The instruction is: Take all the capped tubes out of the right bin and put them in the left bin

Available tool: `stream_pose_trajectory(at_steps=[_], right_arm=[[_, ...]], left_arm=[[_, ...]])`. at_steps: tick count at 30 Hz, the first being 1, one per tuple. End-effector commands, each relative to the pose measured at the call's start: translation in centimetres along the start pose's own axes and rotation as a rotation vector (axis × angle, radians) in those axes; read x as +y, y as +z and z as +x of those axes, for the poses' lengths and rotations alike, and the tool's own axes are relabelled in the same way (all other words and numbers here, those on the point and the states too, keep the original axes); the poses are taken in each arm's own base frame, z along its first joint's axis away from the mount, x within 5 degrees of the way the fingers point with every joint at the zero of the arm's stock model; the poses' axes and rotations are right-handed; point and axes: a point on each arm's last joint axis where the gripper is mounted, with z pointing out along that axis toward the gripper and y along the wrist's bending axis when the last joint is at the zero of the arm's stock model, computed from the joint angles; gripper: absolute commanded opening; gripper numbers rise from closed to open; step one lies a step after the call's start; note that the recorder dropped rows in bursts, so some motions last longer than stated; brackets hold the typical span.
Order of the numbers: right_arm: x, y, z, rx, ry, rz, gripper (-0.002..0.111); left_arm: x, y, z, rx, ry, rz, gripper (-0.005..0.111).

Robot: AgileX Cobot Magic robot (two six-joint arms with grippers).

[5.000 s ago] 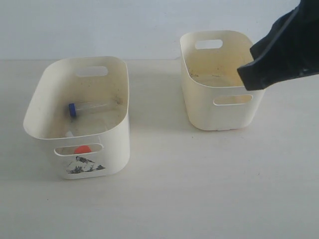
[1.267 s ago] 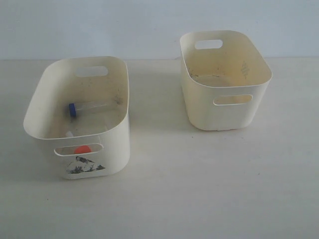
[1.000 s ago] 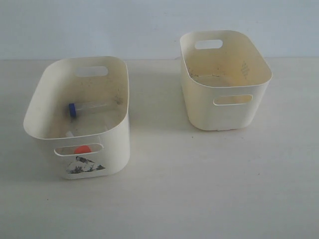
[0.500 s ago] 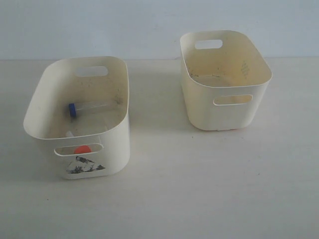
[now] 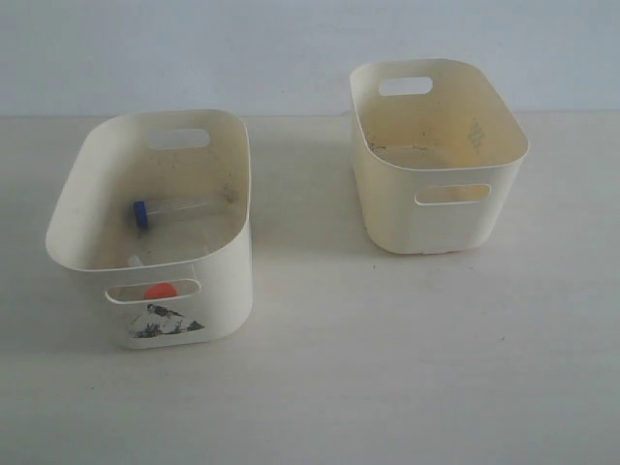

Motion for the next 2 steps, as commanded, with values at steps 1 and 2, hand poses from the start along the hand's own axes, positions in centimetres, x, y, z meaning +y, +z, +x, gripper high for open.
stream_pose_trajectory(at_steps=[1,2], right_arm=[[-0.02,-0.04,-0.05,-0.009,0.001,0.002,0.000],[-0.02,-0.04,-0.05,-0.009,0.001,0.002,0.000]], left_arm=[[0.00,-0.03,-0.18,-0.011,-0.017,0.002,0.004],[0.00,-0.03,-0.18,-0.011,-0.017,0.002,0.004]])
